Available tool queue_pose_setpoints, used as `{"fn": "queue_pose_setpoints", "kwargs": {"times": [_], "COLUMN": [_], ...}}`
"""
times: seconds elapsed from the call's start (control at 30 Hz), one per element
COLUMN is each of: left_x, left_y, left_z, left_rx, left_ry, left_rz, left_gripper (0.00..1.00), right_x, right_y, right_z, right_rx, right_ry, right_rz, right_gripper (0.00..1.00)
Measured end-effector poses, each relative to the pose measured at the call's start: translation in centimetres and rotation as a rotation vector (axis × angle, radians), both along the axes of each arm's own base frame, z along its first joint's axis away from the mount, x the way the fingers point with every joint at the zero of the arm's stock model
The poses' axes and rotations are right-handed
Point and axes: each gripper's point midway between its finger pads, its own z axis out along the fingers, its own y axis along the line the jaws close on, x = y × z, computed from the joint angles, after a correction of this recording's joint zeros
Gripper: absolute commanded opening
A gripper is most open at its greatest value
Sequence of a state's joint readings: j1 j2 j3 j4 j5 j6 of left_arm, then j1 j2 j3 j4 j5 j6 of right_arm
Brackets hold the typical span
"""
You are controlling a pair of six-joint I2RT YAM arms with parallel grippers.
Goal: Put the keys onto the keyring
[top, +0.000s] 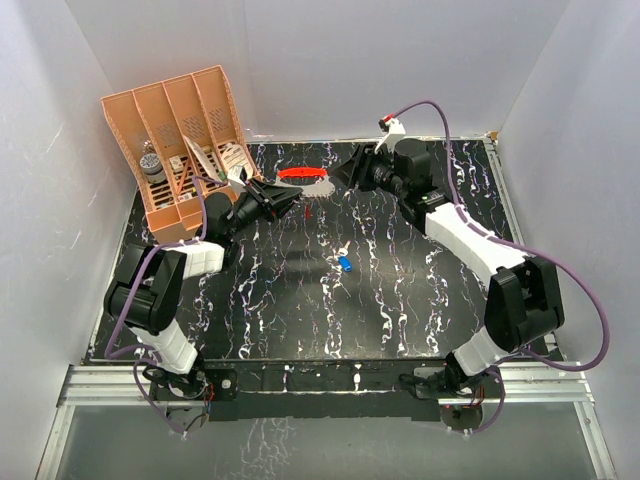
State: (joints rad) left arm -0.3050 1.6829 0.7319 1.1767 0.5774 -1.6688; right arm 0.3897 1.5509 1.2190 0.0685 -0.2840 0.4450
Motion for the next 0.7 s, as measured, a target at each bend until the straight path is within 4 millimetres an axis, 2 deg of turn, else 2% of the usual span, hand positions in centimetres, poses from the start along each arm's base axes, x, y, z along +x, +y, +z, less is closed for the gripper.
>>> {"fn": "queue_pose_setpoints", "kwargs": {"times": [0.13,0.33,0.47,0.7], "left_x": [0.0,0.1,0.1,0.0], "left_y": [-0.2,-0.4,-0.5,-0.6], "left_z": [-0.3,-1.0,-0.9,-0.4], "left_rx": [0.003,0.009,0.009,0.009], "left_ry": [0.001,0.011,0.005,-0.017], "left_rz": [-0.014,-0.03,-0.037,-0.048], "left_gripper": [0.0,0.0,0.0,0.0], "right_x": [-1.2,-1.4,-1.3,-1.2], "right_y": [1.3,2.6,3.0,3.1], "right_z": [0.2,-0.8,-2.2,-2.1], "right_rx": [0.077,0.139,0.141,0.162], "right_ry": [0.03,0.084,0.124,0.127], "right_rz": [0.088,0.162,0.172,0.189], "right_gripper": [0.46,0.46,0.46,0.41]}}
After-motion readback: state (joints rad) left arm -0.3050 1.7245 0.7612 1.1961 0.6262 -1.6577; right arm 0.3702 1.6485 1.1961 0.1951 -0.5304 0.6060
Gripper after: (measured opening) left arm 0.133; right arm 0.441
